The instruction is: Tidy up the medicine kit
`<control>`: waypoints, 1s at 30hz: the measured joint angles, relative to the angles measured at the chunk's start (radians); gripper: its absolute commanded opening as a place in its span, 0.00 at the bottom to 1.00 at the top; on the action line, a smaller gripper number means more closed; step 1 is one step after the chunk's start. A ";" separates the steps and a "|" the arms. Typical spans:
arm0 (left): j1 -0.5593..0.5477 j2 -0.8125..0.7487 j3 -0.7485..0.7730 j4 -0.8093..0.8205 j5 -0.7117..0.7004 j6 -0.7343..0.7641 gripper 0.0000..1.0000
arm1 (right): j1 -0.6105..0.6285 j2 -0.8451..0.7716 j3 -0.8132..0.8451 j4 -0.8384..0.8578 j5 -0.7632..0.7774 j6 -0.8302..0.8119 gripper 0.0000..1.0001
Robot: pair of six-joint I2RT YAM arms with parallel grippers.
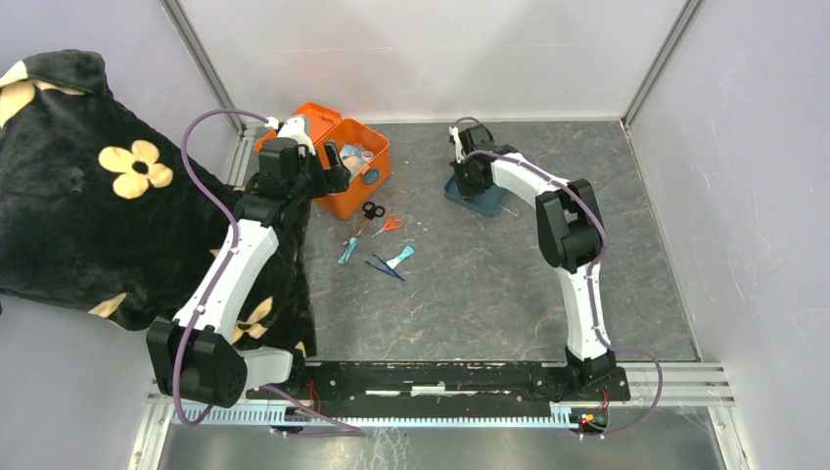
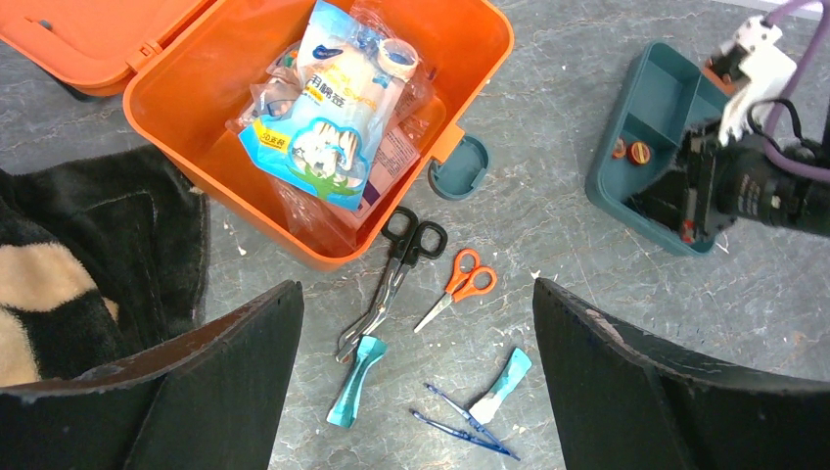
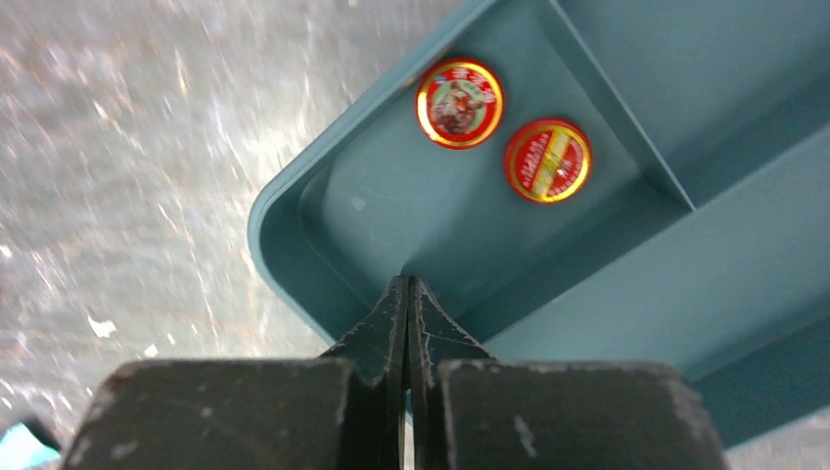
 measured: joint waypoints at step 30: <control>0.000 0.000 0.000 0.000 0.000 0.000 0.92 | 0.282 -0.643 -0.693 0.360 0.095 0.366 0.38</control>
